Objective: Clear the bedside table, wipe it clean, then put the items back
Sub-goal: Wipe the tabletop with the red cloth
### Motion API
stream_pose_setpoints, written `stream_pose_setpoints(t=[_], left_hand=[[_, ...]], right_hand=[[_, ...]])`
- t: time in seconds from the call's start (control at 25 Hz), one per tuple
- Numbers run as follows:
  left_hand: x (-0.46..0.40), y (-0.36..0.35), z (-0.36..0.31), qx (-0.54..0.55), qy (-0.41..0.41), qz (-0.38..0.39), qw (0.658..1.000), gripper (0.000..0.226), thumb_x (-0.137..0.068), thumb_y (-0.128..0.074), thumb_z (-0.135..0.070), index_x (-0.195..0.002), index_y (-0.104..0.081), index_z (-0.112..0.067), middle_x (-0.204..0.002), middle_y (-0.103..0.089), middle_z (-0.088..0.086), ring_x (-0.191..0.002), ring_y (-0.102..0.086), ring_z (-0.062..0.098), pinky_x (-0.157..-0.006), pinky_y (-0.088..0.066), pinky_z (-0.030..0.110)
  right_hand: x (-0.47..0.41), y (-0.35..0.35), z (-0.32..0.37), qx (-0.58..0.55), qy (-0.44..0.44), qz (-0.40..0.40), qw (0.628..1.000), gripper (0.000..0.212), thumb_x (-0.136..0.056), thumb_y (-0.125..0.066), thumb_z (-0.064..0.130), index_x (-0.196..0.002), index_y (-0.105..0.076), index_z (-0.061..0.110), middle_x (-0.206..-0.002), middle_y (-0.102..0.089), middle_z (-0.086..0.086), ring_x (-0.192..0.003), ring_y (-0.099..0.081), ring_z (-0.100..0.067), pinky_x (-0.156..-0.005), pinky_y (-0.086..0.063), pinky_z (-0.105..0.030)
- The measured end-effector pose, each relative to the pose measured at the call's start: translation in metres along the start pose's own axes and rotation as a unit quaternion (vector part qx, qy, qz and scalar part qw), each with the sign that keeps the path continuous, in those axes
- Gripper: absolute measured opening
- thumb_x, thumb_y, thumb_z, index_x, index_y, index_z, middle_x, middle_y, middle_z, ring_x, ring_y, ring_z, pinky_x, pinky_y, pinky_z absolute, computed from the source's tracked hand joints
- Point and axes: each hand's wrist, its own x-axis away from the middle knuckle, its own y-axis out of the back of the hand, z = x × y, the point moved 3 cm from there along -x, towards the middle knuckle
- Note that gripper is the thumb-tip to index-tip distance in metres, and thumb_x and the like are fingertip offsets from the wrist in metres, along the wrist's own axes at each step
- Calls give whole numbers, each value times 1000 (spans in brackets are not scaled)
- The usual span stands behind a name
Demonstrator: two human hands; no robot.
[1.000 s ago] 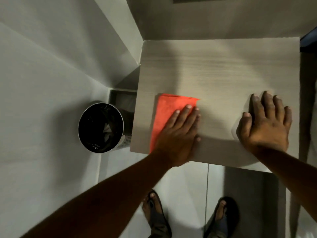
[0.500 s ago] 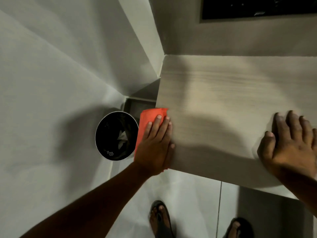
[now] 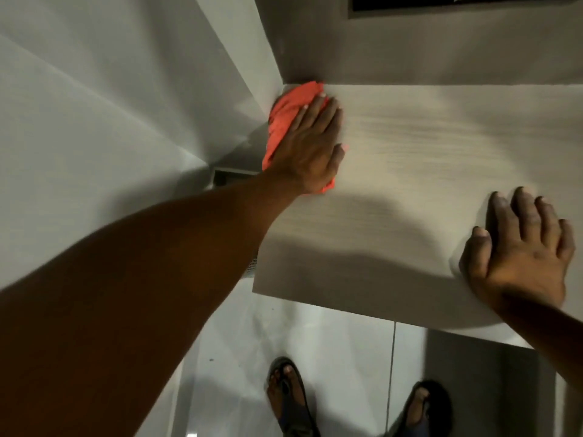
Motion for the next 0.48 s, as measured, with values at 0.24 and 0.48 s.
stream_pose_setpoints(t=[0.24, 0.48], left_hand=[[125, -11, -85, 72, -32, 2, 997, 65, -103, -31, -41, -156, -27, -4, -168, -21, 16, -158, -6, 31, -127, -11, 47], [162, -18, -136, 87, -22, -4, 996, 66, -103, -33, -42, -158, -24, -8, -170, -13, 9, -158, 2, 25, -126, -15, 48]], right_hand=[[3, 1, -1, -6, 3, 16, 1000, 65, -96, -24, 47, -156, -24, 22, -166, -18, -12, -154, -10, -31, -124, -6, -54], [1, 3, 2, -12, 12, 5, 1000, 65, -97, -23, 48, -156, -25, 20, -166, -18, -11, -154, -9, -30, -124, -5, -52]])
